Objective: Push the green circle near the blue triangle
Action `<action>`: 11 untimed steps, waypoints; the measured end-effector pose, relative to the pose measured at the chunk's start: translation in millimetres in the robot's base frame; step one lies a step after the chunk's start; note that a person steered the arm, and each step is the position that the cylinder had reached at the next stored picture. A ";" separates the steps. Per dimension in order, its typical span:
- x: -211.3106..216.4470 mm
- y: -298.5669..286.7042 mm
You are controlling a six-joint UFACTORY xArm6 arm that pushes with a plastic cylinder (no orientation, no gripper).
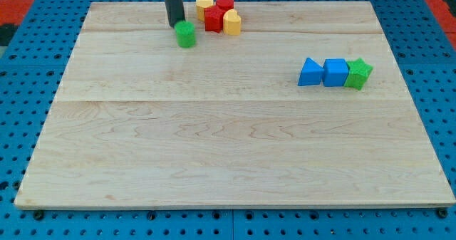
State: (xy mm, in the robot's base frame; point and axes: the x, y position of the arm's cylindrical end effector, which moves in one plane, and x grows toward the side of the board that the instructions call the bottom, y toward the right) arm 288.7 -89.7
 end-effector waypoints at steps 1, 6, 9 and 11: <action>54.8 7.6; 51.6 47.1; 61.6 117.0; 67.2 126.0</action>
